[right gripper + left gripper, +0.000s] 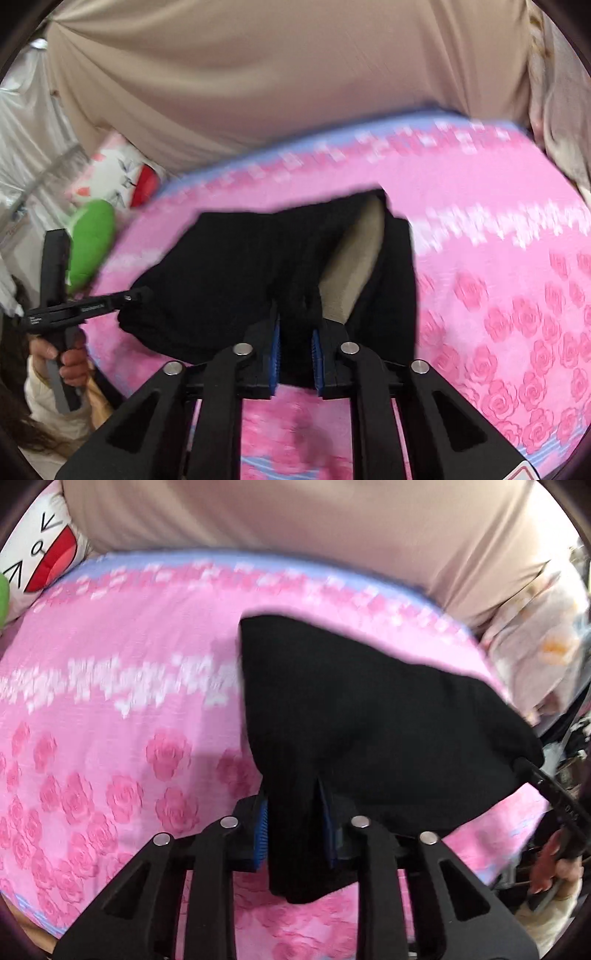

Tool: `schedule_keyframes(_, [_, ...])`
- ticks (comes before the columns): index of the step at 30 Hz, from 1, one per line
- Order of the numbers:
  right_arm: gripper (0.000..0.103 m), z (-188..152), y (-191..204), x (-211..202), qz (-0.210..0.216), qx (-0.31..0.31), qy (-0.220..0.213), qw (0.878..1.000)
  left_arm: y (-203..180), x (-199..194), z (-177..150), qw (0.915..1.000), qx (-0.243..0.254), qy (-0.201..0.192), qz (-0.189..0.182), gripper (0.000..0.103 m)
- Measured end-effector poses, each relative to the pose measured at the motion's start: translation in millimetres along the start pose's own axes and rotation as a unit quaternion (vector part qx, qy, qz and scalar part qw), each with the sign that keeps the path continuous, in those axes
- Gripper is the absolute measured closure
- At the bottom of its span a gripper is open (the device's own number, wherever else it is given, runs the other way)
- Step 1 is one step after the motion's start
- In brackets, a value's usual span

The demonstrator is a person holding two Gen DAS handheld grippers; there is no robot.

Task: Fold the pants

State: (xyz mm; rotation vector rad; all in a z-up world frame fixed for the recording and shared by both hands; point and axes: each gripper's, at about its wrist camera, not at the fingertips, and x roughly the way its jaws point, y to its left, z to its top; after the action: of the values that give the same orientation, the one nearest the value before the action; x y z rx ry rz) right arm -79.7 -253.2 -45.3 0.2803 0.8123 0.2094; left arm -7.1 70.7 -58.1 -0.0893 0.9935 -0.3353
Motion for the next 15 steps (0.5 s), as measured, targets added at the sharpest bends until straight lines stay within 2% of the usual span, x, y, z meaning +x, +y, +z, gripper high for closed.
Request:
schedule_keyframes(1, [0.081,-5.7,-9.9,10.5,-0.017,0.009,0.018,1.0,1.0,0.2,-3.6,0.9998,0.0,-0.012,0.014,0.061])
schedule_keyframes(2, [0.08,-14.1,-21.7,16.3,0.0,0.029,0.02,0.999,-0.2,-4.2,-4.8,0.9993,-0.001,-0.023,0.031,0.042])
schedule_keyframes(3, [0.072,-17.5,-26.6,10.6,0.015,0.047,0.006,0.999,-1.0,-11.6,-6.6,0.9982,-0.002,-0.034,0.049,0.032])
schedule_keyframes(4, [0.064,-17.3,-28.2,2.8,0.014,0.06,0.005,0.998,-3.8,-22.0,-8.3,0.9974,0.0,-0.047,0.055,0.031])
schedule_keyframes(5, [0.044,-15.3,-28.0,-3.8,-0.001,0.058,-0.001,0.998,-5.5,-28.6,-9.2,0.997,0.001,-0.055,0.054,0.021])
schedule_keyframes(6, [0.032,-12.6,-27.0,-11.9,-0.022,0.051,-0.019,0.998,-8.6,-35.5,-8.8,0.9968,0.003,-0.062,0.05,0.007])
schedule_keyframes(8, [0.03,-7.0,-28.2,-18.2,-0.041,0.042,-0.03,0.998,-10.5,-39.1,-5.7,0.997,-0.006,-0.068,0.039,0.006])
schedule_keyframes(9, [0.029,-4.3,-32.6,-16.2,-0.036,0.047,-0.025,0.998,-10.9,-35.0,-2.9,0.9975,-0.012,-0.063,0.031,0.005])
schedule_keyframes(12, [0.028,-4.3,-45.2,4.0,-0.013,0.077,0.007,0.997,-5.5,-8.3,4.8,0.998,-0.056,-0.018,-0.023,0.005])
schedule_keyframes(14, [0.027,-6.3,-49.1,17.4,0.012,0.098,0.034,0.994,0.5,16.4,4.2,0.9932,-0.093,0.027,-0.064,0.005])
schedule_keyframes(15, [0.023,-10.0,-50.6,24.8,0.033,0.113,0.048,0.992,3.0,24.2,3.4,0.9905,-0.108,0.035,-0.077,0.005])
